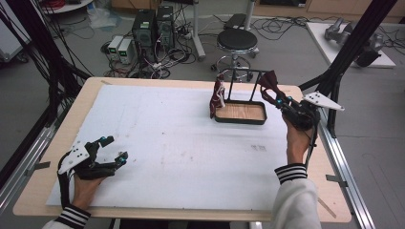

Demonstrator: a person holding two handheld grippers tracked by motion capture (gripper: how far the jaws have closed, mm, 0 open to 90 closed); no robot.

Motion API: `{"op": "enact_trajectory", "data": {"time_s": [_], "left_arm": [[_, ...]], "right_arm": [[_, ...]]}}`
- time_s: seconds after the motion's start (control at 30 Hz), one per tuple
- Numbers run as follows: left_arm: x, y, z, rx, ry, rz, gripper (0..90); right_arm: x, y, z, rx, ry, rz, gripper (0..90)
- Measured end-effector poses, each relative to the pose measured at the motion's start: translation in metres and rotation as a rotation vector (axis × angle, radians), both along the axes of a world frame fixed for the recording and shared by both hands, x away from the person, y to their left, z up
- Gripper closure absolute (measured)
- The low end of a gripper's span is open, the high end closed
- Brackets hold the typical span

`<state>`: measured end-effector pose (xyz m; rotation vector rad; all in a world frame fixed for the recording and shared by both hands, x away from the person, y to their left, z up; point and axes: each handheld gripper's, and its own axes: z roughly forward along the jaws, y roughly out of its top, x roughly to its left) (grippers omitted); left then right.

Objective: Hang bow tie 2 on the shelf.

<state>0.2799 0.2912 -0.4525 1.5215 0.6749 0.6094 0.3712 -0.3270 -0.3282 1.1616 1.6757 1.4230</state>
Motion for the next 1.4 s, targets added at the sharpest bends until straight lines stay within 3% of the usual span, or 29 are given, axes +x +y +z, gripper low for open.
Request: {"op": "enact_trajectory", "data": {"time_s": [0.33, 0.63, 1.0, 1.4], "left_arm": [[0.0, 0.0, 0.0, 0.002, -0.002, 0.002, 15.8], [0.0, 0.0, 0.0, 0.003, -0.001, 0.0, 15.8], [0.0, 0.0, 0.0, 0.004, -0.001, 0.003, 15.8], [0.0, -0.001, 0.0, 0.006, -0.001, 0.001, 15.8]], "right_arm": [[0.012, -0.003, 0.007, 0.006, 0.004, -0.012, 78.5], [0.025, -0.008, 0.0, 0.035, 0.014, -0.035, 78.5], [0.039, -0.011, 0.006, 0.059, 0.011, -0.059, 78.4], [0.047, -0.023, -0.003, 0.099, 0.04, -0.134, 78.3]]}}
